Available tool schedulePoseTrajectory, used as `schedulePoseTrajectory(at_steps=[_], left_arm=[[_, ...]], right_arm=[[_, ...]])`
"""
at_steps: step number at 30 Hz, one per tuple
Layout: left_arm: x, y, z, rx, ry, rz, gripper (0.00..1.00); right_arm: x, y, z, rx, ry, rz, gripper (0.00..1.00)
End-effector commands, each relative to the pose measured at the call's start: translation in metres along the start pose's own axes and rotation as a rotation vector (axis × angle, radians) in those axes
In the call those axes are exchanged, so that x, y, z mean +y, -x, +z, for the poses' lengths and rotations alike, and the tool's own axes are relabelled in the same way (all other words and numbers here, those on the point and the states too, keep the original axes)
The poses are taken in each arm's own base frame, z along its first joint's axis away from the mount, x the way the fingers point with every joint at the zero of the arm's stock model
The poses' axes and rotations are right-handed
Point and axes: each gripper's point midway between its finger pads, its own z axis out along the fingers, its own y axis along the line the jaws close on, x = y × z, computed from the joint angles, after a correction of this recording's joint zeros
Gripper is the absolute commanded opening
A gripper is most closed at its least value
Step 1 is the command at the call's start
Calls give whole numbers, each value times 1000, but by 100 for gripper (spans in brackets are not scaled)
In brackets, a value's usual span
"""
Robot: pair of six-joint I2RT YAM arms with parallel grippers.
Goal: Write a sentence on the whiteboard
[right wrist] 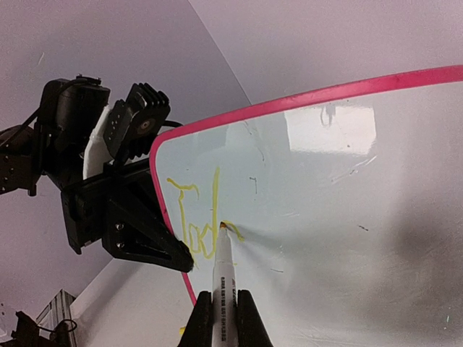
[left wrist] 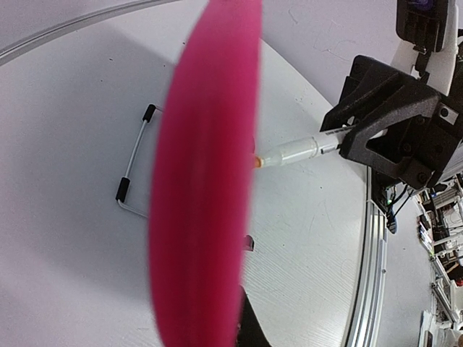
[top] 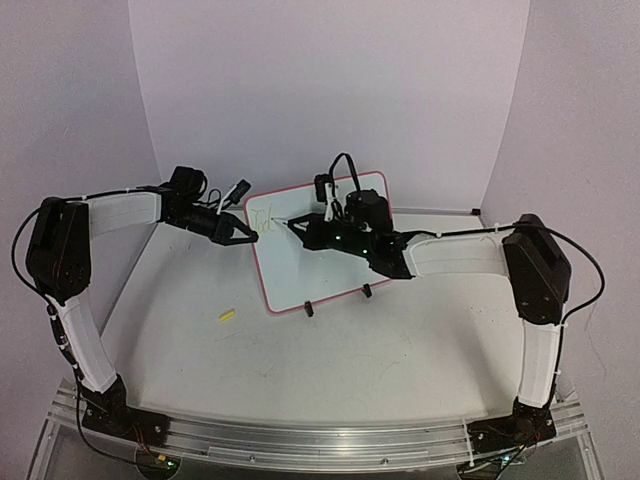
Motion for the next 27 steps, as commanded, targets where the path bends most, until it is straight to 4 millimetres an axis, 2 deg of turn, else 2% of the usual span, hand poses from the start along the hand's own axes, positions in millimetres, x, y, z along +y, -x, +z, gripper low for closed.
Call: schedulePoseTrajectory(at_steps=[1, 6, 11, 19, 27], left_arm=[[-3, 2, 1, 26, 29, 33, 0], [-3, 1, 1, 26, 30, 33, 0], [-3, 1, 1, 27, 28, 30, 0], [-3, 2, 1, 26, 29, 32, 0], [-3, 2, 1, 26, 29, 32, 0]], right_arm=[[-7, -2, 3, 0, -9, 5, 0], [-12, -12, -5, 18, -27, 7, 0], [-14, -12, -10, 16, -41, 8, 0], [-14, 7, -17, -40, -76, -3, 0], [-9, 20, -13, -71, -65, -8, 0]])
